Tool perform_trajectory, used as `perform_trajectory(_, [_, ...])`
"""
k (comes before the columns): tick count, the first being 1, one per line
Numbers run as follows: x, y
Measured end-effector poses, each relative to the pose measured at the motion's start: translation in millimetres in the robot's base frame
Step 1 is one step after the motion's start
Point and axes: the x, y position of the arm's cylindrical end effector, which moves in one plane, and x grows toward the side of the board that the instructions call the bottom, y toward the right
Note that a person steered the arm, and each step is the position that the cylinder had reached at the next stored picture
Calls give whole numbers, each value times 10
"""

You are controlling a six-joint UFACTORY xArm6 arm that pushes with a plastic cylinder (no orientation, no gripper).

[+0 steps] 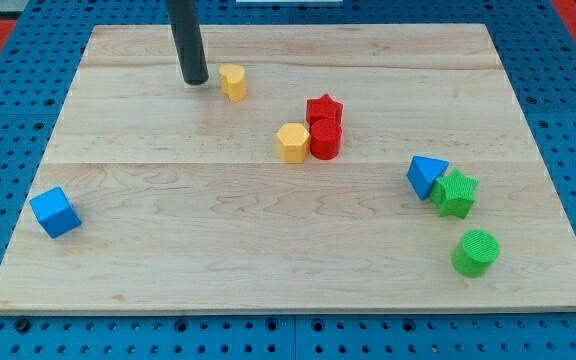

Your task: Slide the heart on top of hexagon

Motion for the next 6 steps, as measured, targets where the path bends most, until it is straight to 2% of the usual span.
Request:
perform_trajectory(1, [19,402])
perform_trajectory(2, [629,604])
perform_trajectory(3, [638,348])
perform_trajectory(4, [796,-181])
perform_trajectory(5, [1127,44])
perform_trajectory(6, [1006,682])
